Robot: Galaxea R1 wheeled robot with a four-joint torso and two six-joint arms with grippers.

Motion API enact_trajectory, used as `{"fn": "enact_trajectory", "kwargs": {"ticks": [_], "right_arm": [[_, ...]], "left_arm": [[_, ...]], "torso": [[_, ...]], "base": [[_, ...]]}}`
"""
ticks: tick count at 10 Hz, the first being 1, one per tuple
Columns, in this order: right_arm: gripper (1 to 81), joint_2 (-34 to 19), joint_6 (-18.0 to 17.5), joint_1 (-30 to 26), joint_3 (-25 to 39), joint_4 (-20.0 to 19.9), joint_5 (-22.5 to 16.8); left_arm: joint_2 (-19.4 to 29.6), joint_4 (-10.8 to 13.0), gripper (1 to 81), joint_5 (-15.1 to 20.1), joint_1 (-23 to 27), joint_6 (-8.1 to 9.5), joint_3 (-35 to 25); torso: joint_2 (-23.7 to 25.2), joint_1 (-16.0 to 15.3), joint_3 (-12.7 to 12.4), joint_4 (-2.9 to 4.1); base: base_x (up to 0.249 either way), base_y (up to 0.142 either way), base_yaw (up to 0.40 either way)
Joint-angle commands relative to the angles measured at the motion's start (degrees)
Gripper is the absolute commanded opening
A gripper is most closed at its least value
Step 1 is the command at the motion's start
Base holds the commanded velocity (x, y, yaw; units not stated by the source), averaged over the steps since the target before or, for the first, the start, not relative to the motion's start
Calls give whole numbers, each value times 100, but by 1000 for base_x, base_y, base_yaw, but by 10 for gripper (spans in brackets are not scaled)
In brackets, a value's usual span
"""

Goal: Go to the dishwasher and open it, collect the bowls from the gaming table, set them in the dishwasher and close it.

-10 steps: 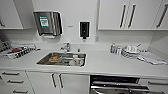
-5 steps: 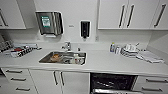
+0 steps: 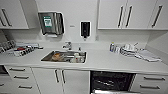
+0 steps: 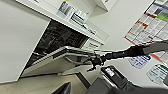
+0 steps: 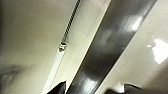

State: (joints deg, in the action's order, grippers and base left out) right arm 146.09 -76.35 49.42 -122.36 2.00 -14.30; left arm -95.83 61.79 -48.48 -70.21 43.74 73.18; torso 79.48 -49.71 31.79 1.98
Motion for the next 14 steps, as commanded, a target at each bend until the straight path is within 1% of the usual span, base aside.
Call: {"fn": "enact_trajectory", "kwargs": {"ticks": [1,4,7,11,12,14], "right_arm": [[811,291,146,-130,-305,-24,-512],[811,528,164,20,-604,73,-442],[811,818,165,222,-1043,213,-302],[811,810,164,433,-1123,301,-152],[811,732,164,433,-1062,310,-152],[811,468,173,425,-702,336,-143]], "left_arm": [[353,35,811,-74,363,3,-67],[275,96,811,-74,310,3,12],[72,114,811,-74,170,3,232],[-68,139,811,-74,99,3,311],[-86,149,811,-74,99,3,311],[-104,140,811,-74,99,38,346]], "torso": [[0,0,0,0],[0,0,0,0],[0,0,2,0],[4,9,-5,0],[4,9,-5,0],[4,11,-5,2]], "base": [[-74,0,0],[-74,0,0],[-72,0,0],[-72,0,0],[0,0,0],[0,0,0]]}}
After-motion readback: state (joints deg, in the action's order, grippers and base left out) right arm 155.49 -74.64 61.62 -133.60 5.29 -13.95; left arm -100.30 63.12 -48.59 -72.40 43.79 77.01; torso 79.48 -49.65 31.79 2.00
